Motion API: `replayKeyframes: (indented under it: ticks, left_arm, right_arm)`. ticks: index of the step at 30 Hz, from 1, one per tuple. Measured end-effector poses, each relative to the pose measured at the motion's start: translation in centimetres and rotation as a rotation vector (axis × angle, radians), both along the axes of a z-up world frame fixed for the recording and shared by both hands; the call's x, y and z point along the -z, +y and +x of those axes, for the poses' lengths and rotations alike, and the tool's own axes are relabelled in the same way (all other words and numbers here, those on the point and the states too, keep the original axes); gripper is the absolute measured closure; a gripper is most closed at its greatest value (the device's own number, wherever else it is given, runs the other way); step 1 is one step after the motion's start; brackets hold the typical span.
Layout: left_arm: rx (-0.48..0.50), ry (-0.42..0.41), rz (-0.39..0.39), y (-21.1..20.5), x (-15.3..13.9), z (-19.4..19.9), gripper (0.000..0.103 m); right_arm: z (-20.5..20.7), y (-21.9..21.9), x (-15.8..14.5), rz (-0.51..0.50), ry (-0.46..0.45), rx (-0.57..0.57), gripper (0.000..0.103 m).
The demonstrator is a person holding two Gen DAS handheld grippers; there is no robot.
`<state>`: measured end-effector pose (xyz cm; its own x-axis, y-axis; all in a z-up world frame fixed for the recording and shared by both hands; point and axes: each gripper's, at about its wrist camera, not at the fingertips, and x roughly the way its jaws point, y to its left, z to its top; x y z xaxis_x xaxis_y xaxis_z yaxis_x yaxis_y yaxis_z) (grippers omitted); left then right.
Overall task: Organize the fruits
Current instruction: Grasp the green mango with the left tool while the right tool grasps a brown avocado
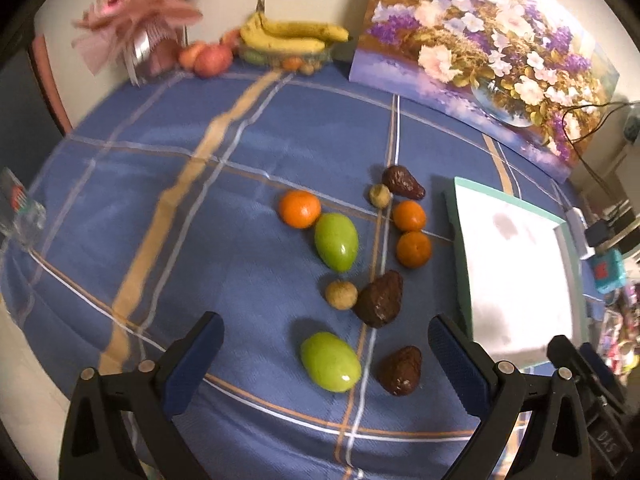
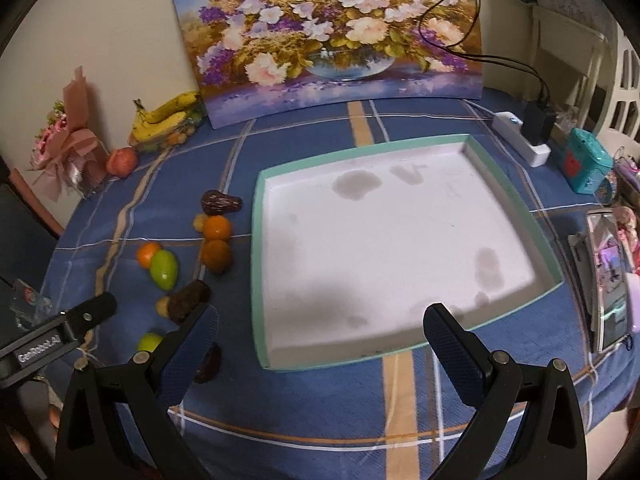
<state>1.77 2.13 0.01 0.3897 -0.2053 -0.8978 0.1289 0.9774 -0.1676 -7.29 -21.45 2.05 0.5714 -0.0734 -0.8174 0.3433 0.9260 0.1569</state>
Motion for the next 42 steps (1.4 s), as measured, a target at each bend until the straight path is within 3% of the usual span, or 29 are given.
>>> replayKeyframes:
  ticks: [8,16,19,22,25,31,32,36,39,42]
  left_arm:
    - [-0.004,0.119,0.012,-0.4,2.4,0.5,0.002]
    - [0.006,0.228,0.015,-0.8,4.8,0.7,0.018]
    - [0.002,0.259,0.02,-0.9,5.6,0.8,0.019]
    - [0.005,0.277,0.022,-1.1,6.0,0.7,0.028]
    - [0.01,0.298,0.029,-1.6,6.6,0.6,0.031]
    - [0.016,0.339,-0.01,-1.9,7.9,0.7,0.051]
    - [0.015,0.341,-0.009,-1.9,8.3,0.4,0.056]
    - [-0.021,0.334,-0.031,-1.1,8.4,0.2,0.057]
    - [-0.084,0.285,-0.021,0.9,7.3,0.0,0.057]
    - [-0.148,0.234,-0.006,2.5,6.4,0.0,0.057]
  right_arm:
    - [0.3,0.2,0.3,0.085,-0.021,-0.039,0.001]
    - [1.3,0.8,2.0,0.118,0.037,-0.081,0.001]
    - [1.6,1.0,2.4,0.12,0.05,-0.091,0.001]
    - [1.9,1.2,2.7,0.118,0.066,-0.101,0.004]
    - [2.1,1.3,3.1,0.128,0.08,-0.108,0.007]
    - [2.4,1.6,3.5,0.121,0.096,-0.122,0.017]
    - [2.4,1.7,3.5,0.12,0.096,-0.123,0.017]
    - [2.6,1.9,3.3,0.125,0.083,-0.132,0.017]
    - [2.7,2.4,3.1,0.127,0.069,-0.151,0.017]
    - [3.1,3.6,3.2,0.125,0.068,-0.193,0.033]
